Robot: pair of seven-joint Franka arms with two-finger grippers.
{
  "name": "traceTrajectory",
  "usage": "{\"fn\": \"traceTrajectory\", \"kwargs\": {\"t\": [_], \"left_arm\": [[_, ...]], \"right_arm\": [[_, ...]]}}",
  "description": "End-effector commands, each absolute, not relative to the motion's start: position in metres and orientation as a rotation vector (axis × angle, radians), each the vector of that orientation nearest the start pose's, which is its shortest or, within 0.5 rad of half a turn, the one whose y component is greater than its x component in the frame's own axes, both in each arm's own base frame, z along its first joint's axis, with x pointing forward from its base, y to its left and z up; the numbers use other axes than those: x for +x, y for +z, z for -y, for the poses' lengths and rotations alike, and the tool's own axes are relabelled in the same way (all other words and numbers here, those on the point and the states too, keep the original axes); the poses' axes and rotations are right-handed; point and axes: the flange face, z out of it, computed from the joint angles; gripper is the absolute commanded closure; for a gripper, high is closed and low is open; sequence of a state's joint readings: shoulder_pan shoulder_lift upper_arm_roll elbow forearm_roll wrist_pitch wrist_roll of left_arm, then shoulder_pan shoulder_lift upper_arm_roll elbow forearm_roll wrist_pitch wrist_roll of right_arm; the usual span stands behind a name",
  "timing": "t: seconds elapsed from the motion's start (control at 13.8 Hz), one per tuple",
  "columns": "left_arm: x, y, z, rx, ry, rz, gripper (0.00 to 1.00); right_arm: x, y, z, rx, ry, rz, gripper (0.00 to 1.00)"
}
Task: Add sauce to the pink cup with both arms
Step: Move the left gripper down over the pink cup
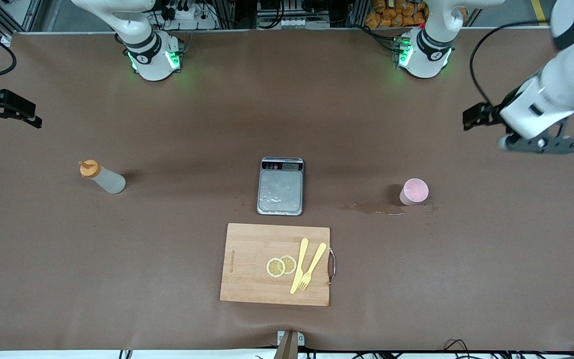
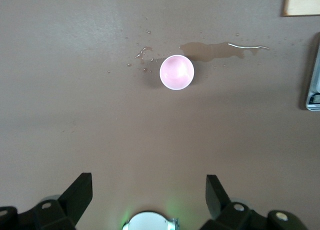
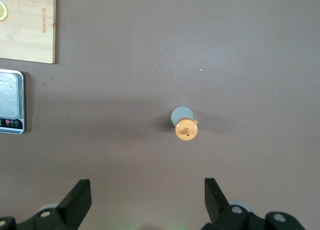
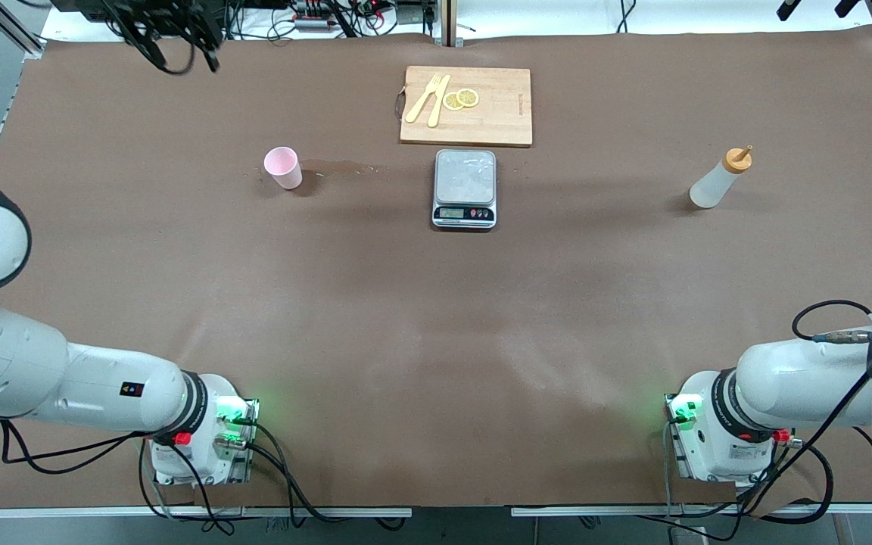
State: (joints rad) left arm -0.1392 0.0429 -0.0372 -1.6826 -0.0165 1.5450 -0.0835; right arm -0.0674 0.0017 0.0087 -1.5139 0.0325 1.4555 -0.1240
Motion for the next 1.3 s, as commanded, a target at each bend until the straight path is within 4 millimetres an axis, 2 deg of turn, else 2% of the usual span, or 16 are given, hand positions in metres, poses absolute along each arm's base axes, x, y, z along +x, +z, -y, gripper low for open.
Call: {"fn": "traceTrajectory", "kwargs": {"t": [0.0,0.14,0.29,0.43,0.58,0.79,0.87,0.94,1.01,1.23], "left_arm": [[0.543,0.501,0.102,-3.105,0.253,-0.141,0.0],[0.543,0.467,0.102,-3.104,0.258,-0.132,0.0],[0.541,0.435,0.104,-3.101,0.269,-0.14,0.0],[0.538,0.401,0.118,-3.105,0.248,-0.178,0.0],[0.545,0.375,0.121,-3.109,0.272,-0.176,0.0],[0.556,0.349,0.117,-3.137,0.258,-0.14,0.0],[0.559,0.339,0.118,-3.158,0.255,-0.116,0.0],[0.562,0.332,0.116,-3.166,0.25,-0.1,0.0],[0.566,0.326,0.106,-3.167,0.256,-0.073,0.0],[0.575,0.295,0.1,-3.174,0.24,-0.046,0.0]], "right_arm": [[0.541,0.643,0.042,-3.095,0.103,0.047,0.0],[0.538,0.639,0.056,-3.086,0.143,0.005,0.0],[0.535,0.623,0.082,-3.069,0.243,-0.061,0.0],[0.534,0.609,0.119,-3.046,0.299,-0.172,0.0],[0.533,0.601,0.131,-3.034,0.331,-0.198,0.0],[0.551,0.543,0.154,-2.986,0.518,-0.294,0.0],[0.554,0.529,0.164,-2.965,0.557,-0.434,0.0],[0.554,0.523,0.17,-2.949,0.574,-0.542,0.0],[0.551,0.522,0.18,-2.937,0.578,-0.584,0.0],[0.541,0.52,0.208,-2.908,0.581,-0.662,0.0]]}}
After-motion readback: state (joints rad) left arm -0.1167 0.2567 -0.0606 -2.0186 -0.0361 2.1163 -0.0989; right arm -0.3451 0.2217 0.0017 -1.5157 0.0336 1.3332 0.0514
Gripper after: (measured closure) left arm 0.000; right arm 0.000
